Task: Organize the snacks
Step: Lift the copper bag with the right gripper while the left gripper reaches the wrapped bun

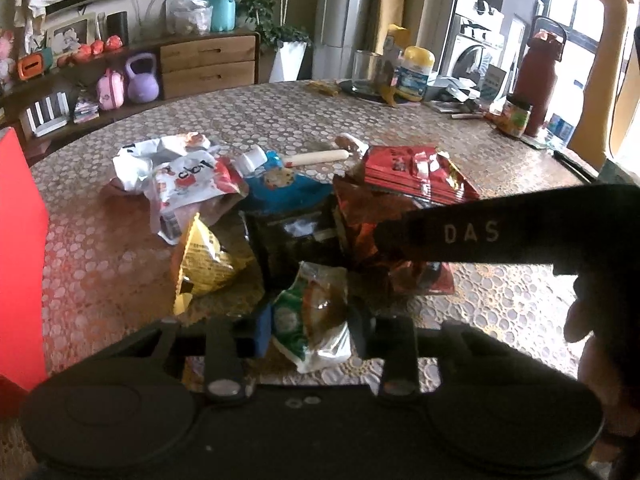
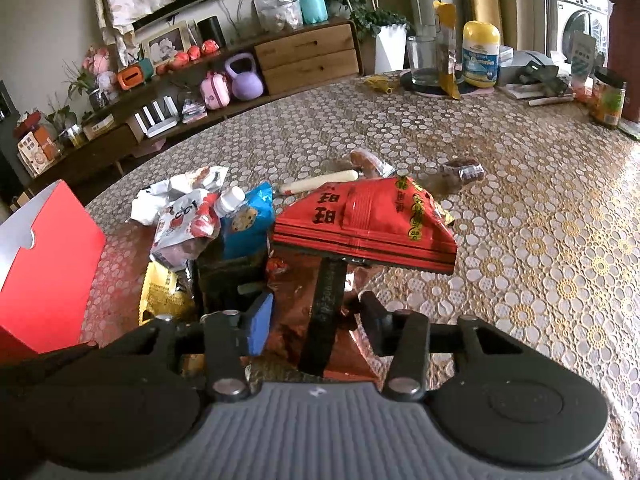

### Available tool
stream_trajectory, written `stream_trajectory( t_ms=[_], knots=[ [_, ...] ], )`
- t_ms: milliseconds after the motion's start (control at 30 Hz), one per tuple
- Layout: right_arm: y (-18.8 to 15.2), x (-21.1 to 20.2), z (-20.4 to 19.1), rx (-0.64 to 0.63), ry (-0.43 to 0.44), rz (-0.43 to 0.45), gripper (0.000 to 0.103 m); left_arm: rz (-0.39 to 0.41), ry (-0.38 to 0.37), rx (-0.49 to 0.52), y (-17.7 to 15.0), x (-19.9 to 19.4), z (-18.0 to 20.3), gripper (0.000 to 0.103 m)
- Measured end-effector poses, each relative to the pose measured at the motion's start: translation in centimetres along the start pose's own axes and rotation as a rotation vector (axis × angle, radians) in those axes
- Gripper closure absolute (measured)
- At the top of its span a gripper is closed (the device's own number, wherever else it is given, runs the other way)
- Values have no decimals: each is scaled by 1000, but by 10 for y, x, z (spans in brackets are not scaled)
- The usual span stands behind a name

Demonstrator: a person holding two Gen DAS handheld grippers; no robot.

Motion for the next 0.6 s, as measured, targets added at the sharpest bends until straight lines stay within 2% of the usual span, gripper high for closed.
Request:
stream_trajectory(
  t_ms=[167, 467, 600],
  knots=[
    [-3, -15, 0, 0, 9, 1, 68, -9, -17, -34, -5, -13, 0, 73],
    [-17, -62, -8, -24, 65, 29, 70, -4, -23, -73, -20, -49, -4, 76],
    [-26, -82, -9, -23, 76, 31, 70, -9, 0, -84, -29, -67, -9, 76]
  ],
)
Point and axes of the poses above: each gripper's, at about its wrist camera, not at the fingertips, and x roughly the way its jaws point, z to its right, y to its top, the point moved 9 cm from there along x, roughly the way its jaws point, and after that the axes turned 12 degrees about -y, right-handed, at the moved point
